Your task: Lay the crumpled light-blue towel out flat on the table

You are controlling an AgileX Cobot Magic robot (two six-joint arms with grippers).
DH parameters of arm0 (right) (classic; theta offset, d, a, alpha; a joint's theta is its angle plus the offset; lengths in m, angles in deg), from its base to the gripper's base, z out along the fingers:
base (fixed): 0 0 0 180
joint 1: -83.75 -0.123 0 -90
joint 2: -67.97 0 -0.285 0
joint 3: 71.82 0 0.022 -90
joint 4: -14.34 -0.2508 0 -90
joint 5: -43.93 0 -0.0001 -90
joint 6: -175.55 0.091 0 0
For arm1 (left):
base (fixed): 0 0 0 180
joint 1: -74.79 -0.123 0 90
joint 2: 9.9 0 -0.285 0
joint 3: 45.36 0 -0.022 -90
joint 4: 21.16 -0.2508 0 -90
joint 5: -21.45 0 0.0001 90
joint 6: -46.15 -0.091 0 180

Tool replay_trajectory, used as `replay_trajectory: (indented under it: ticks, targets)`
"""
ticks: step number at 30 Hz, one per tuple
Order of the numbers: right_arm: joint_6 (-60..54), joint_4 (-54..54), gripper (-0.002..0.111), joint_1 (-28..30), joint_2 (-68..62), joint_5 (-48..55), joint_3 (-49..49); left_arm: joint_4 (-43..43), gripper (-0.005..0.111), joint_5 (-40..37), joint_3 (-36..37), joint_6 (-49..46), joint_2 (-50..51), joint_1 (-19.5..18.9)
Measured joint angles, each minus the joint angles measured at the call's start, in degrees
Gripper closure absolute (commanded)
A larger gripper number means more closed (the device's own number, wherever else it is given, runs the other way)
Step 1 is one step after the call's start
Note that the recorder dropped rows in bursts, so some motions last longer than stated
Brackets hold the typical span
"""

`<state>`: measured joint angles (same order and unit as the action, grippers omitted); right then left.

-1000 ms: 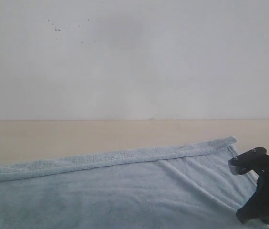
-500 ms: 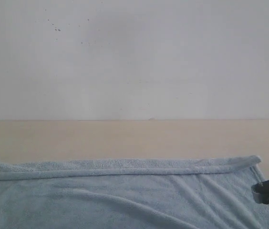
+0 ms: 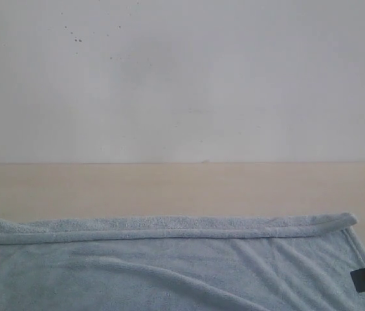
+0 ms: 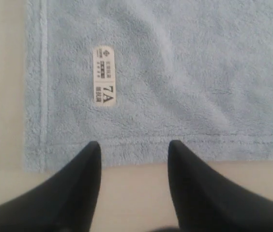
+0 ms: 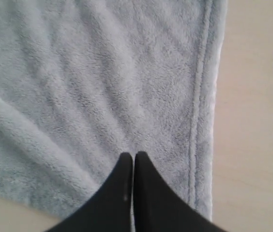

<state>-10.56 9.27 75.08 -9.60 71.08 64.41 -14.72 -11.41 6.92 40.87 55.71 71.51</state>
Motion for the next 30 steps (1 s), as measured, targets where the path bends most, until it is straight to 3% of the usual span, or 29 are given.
replay_trajectory:
  ticks: [5, 9, 30]
  targets:
    - [-7.6, -9.3, 0.108, 0.0, 0.9, 0.2, 0.0, -1.0, 0.069, 7.2, 1.1, -0.1, 3.6, 0.0]
    - [-11.4, -13.1, 0.108, 0.0, 0.9, 0.2, 0.0, -1.0, 0.103, 11.2, 1.1, -0.1, 8.0, 0.0]
    - [-12.7, -14.9, 0.108, 0.0, 0.9, 0.2, 0.0, -2.9, 0.102, 20.1, 0.3, -0.1, 27.4, 0.0]
